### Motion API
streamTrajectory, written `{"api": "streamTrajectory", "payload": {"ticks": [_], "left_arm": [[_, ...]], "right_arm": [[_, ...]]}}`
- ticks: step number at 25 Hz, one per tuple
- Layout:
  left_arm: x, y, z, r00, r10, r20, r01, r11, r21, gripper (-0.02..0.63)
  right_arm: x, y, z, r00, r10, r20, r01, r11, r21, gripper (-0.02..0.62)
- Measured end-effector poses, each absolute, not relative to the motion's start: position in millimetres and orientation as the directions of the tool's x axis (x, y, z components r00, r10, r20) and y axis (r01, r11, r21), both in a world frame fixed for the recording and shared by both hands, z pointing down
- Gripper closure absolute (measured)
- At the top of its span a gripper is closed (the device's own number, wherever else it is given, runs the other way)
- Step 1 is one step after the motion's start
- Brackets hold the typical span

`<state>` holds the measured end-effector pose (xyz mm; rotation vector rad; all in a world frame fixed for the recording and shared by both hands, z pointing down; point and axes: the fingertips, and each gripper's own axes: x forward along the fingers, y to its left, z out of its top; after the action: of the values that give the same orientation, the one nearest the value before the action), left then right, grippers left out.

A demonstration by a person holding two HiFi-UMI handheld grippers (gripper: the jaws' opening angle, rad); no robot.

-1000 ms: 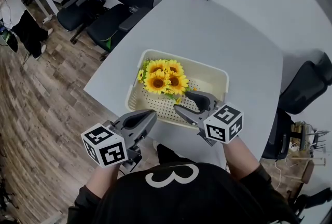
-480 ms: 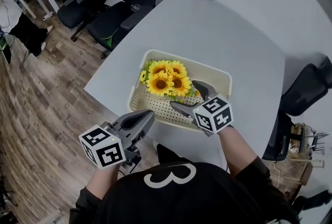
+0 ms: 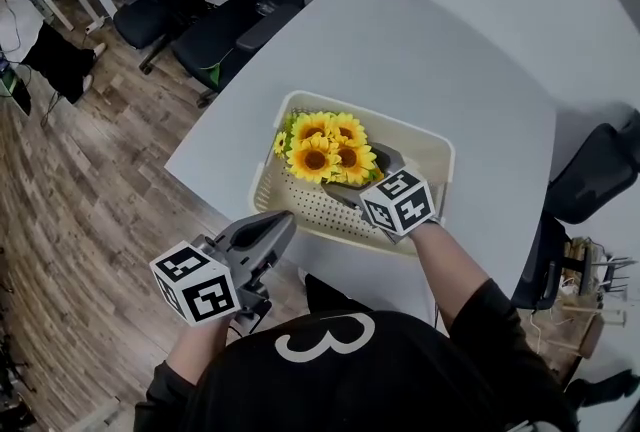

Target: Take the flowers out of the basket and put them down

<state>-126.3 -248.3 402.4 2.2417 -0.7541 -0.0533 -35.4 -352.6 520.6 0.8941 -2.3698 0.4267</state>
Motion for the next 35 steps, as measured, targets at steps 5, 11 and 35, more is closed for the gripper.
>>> {"api": "streamTrajectory", "payload": {"ticks": [5,11,35], "left_arm": [[-137.9,-253.3,406.3,0.81,-0.551,0.202,-0.526,-0.527,0.667,0.594],[-145.5,-252.2,411.9,0.794,-0.566,0.222,-0.545,-0.5,0.673,0.594],[-145.5,-238.1,428.1,0.766,-0.575,0.289,-0.592,-0.454,0.666,0.594]], "right_arm": [[-51.9,-368.9,529.7,-0.643,-0.532,0.551,-0.671,0.738,-0.069,0.132],[-65.2,-378.9,538.1,-0.678,-0.548,0.49,-0.666,0.74,-0.094,0.132],[-70.8,-383.1,537.8,-0.747,-0.514,0.421,-0.608,0.785,-0.119,0.239]]}}
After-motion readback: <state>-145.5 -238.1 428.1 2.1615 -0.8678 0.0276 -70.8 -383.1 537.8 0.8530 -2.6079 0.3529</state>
